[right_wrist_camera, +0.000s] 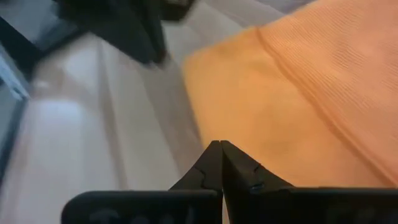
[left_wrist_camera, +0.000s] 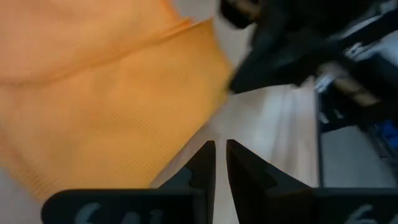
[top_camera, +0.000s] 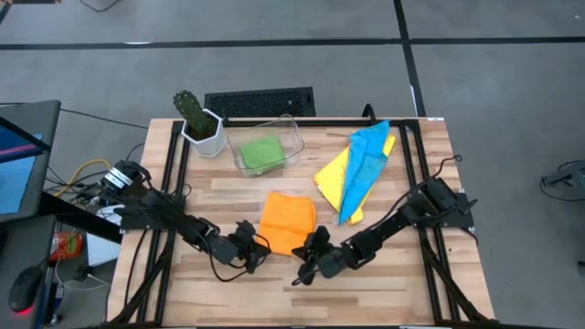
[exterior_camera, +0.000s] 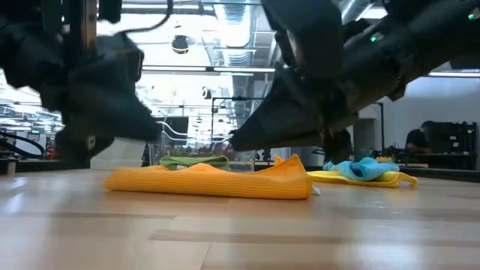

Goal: Fold microfiber towels
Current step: Fold the orange microfiber cloth

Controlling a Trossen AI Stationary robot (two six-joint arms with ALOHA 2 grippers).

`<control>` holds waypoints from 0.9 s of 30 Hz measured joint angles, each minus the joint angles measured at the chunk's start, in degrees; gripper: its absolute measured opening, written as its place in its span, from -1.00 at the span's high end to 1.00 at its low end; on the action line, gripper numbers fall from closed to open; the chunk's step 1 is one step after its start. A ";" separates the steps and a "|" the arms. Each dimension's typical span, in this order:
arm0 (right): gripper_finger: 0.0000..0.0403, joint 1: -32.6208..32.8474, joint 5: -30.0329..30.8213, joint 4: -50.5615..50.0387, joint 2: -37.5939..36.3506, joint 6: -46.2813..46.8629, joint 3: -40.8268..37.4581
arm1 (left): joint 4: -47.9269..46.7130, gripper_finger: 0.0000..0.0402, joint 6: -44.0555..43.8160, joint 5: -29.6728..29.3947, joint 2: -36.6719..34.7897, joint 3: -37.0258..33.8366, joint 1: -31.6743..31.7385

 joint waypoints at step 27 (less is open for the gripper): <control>0.88 -0.72 -1.52 13.88 -1.66 -6.75 -5.75 | -18.75 0.85 7.23 -8.16 -0.31 0.05 2.03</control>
